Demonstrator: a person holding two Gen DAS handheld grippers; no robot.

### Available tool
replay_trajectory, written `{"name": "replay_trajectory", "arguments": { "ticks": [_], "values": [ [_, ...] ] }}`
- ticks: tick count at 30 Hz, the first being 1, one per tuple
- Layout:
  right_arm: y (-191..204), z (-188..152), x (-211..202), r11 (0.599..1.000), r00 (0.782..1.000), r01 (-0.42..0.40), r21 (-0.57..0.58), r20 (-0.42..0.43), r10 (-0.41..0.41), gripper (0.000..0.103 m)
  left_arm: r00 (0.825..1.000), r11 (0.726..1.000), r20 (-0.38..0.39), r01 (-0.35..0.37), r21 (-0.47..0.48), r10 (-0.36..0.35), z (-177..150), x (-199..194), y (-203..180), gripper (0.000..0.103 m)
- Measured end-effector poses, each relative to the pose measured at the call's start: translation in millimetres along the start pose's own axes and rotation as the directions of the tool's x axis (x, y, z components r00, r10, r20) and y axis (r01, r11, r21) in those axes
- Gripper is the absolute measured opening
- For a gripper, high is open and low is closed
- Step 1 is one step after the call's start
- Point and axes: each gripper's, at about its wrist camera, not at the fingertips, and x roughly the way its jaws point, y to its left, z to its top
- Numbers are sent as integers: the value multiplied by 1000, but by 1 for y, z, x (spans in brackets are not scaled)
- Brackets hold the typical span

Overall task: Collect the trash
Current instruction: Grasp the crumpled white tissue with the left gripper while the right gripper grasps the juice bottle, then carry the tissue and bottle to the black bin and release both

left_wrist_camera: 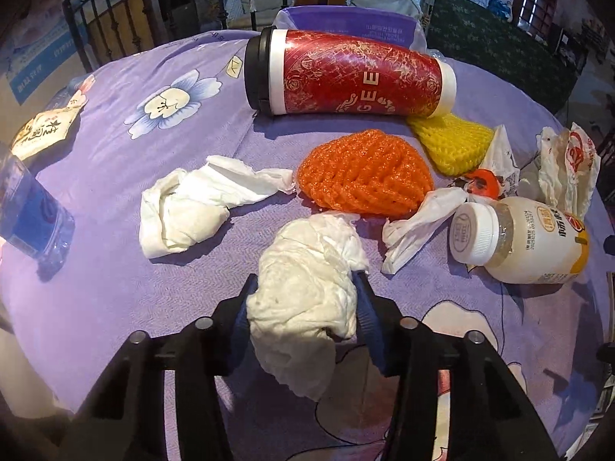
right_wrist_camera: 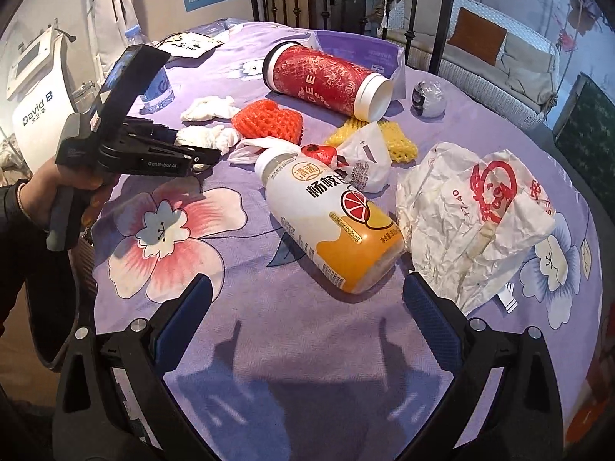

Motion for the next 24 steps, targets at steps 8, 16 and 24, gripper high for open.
{"name": "replay_trajectory", "arguments": {
  "ticks": [8,16,24],
  "values": [
    [-5,14,10,1000,1000,16,-20,-8,-16,98,997,998,75,19,-55,-15,-19,-29,-4,32],
    [0,44,42,986,995,53,-160,-74,-66,98,985,992,168,46,-118,-26,-58,-86,5,32],
    [16,54,86,932,970,92,-351,-179,-163,79,982,984,189,39,-173,-6,-92,-123,19,32]
  ]
}}
